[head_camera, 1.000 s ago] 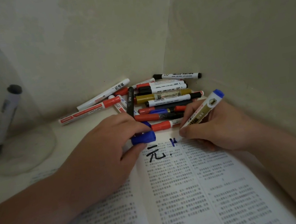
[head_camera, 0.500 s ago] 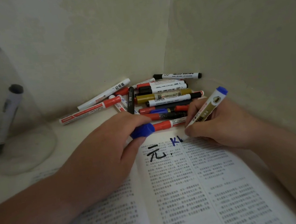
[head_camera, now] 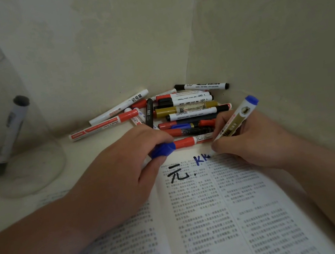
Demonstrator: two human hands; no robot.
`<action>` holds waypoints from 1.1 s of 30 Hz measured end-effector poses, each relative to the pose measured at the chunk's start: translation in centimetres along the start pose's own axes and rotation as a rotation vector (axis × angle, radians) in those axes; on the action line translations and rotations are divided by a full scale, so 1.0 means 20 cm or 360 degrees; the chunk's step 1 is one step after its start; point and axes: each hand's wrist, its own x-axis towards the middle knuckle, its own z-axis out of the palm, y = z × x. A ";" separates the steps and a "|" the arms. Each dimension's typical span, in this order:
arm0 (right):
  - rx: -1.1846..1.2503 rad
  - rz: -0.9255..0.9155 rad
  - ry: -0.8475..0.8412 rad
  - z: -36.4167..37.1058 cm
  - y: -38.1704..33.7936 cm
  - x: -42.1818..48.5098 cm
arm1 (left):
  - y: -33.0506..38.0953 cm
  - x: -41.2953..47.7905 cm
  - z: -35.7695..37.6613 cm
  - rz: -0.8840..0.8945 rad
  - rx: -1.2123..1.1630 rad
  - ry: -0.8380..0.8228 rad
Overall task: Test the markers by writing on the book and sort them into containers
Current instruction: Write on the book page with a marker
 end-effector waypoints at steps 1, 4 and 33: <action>0.0049 -0.0012 -0.0023 0.00 -0.01 -0.01 | 0.00 0.00 0.00 0.0005 0.0006 -0.0001; 0.0089 -0.0063 -0.0108 0.01 -0.03 -0.03 | 0.00 0.00 0.00 0.0026 0.0020 0.0003; -0.0023 -0.0081 -0.0201 -0.03 -0.02 -0.03 | -0.02 0.00 0.01 0.0062 0.0064 0.0007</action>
